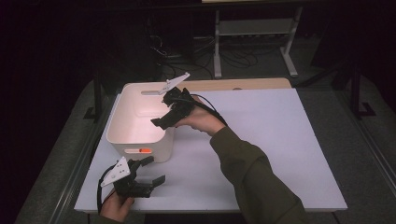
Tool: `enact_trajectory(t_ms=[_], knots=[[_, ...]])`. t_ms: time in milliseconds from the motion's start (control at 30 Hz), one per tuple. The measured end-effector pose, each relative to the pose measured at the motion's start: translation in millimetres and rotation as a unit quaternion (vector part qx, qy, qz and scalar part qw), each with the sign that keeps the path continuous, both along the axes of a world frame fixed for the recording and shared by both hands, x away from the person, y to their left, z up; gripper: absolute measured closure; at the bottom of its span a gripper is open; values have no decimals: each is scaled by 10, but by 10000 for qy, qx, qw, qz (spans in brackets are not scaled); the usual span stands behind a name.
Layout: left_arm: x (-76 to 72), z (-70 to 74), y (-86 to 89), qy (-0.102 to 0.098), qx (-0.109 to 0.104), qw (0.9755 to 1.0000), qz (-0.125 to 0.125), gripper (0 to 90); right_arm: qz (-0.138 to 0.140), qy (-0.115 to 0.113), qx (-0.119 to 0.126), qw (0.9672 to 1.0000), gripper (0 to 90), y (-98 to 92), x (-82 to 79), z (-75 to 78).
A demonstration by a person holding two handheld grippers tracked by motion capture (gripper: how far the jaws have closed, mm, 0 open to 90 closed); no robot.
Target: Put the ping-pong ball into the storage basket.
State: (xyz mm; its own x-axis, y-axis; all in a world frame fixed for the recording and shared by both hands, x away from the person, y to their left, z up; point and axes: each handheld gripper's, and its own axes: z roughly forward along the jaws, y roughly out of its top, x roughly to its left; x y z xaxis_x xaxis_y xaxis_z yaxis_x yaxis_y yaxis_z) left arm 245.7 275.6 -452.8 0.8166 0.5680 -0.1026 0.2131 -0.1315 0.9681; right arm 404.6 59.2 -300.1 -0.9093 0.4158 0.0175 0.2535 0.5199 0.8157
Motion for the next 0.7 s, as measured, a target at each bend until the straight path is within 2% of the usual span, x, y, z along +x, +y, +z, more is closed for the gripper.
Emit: enact_trajectory(t_ms=[700], knots=[[3, 1, -1, 39, 13, 10000, 12, 139, -211, 12, -1, 9998, 3, -413, -51, -99]])
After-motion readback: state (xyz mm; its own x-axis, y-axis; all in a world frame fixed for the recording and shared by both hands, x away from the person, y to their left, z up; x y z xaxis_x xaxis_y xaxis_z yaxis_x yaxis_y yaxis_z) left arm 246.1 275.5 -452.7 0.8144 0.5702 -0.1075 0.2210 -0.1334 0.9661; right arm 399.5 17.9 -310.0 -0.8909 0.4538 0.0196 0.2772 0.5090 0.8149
